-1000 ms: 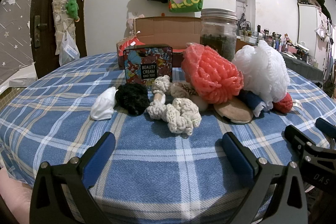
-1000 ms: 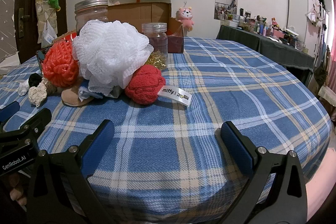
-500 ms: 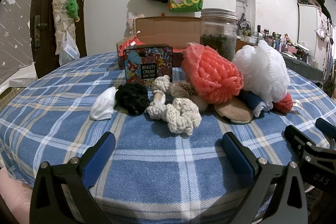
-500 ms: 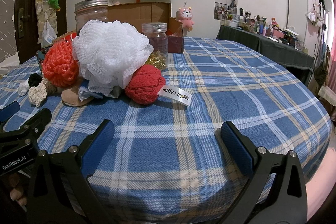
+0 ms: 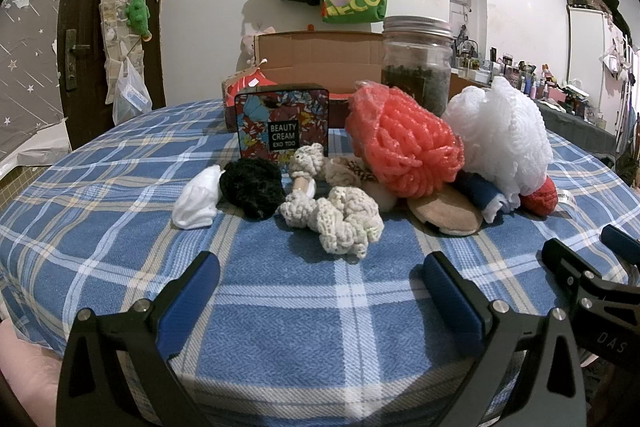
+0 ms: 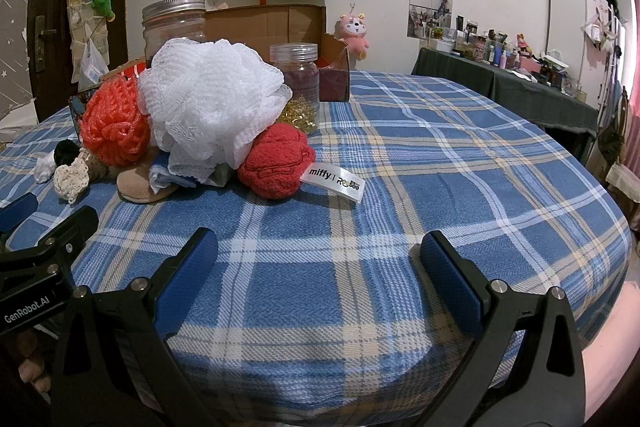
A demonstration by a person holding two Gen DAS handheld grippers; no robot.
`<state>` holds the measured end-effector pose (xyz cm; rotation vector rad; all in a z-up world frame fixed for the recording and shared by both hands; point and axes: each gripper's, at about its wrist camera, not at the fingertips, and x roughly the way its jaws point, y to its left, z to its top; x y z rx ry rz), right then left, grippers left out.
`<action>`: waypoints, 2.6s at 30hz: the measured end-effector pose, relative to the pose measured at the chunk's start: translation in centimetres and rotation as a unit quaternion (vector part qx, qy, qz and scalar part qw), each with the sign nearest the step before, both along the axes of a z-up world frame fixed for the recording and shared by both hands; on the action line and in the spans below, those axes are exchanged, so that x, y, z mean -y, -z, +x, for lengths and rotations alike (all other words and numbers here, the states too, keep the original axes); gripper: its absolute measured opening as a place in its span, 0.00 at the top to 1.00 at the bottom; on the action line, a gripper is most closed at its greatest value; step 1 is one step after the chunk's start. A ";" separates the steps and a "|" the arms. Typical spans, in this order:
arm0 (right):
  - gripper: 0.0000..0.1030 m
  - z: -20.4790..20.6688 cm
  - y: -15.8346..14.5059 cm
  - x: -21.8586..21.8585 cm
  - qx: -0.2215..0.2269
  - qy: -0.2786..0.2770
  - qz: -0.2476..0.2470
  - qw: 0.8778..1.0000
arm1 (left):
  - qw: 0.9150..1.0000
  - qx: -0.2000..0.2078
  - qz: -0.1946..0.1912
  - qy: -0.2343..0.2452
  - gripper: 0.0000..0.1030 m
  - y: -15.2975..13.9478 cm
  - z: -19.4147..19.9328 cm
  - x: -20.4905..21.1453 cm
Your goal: Organize soft objects
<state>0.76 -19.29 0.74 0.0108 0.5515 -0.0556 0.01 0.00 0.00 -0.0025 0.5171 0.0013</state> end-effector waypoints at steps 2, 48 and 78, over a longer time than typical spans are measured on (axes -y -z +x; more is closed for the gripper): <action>0.00 0.0 0.0 0.0 0.000 0.000 0.000 1.000 | 1.000 0.000 0.000 0.000 0.00 0.0 0.0 0.0; 0.00 0.3 -1.6 1.1 -0.003 -0.015 0.035 0.999 | 1.000 -0.014 -0.012 0.019 0.00 -1.1 0.6 -1.2; 0.48 9.3 -4.9 1.5 -0.064 -0.254 0.175 0.949 | 0.980 -0.081 -0.057 0.170 0.39 -6.0 8.2 0.5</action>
